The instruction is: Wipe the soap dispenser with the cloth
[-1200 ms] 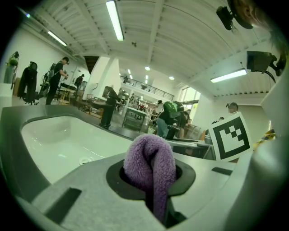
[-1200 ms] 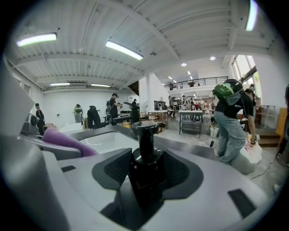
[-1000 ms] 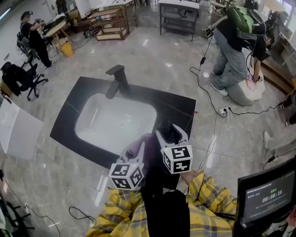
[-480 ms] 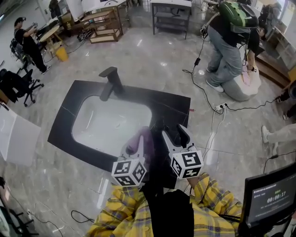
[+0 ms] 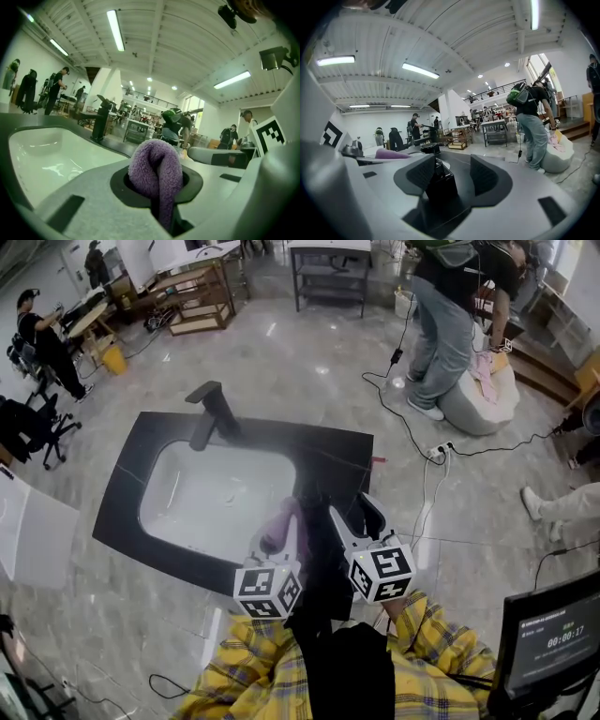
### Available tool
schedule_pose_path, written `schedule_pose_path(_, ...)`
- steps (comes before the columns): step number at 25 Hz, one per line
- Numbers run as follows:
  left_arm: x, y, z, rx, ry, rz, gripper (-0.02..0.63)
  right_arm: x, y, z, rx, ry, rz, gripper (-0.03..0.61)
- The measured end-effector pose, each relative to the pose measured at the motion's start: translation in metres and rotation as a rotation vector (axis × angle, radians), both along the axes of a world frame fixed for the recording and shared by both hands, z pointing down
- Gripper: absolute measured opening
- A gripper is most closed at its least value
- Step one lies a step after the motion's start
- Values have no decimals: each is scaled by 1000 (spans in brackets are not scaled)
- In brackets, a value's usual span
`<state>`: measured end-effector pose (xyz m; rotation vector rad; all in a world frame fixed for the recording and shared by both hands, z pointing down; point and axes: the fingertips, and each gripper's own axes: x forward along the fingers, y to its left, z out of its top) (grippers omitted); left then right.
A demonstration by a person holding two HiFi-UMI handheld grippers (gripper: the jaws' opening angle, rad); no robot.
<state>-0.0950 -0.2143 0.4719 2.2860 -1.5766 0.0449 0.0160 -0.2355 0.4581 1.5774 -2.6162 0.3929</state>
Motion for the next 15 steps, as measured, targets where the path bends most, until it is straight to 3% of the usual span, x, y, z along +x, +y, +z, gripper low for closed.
schedule_pose_path(7, 25, 7, 6, 55, -202, 160, 43, -3, 3, 1, 0, -6, -16, 225)
schedule_pose_path(15, 35, 5, 13, 21, -255, 262, 43, -4, 4, 2, -5, -7, -21, 225)
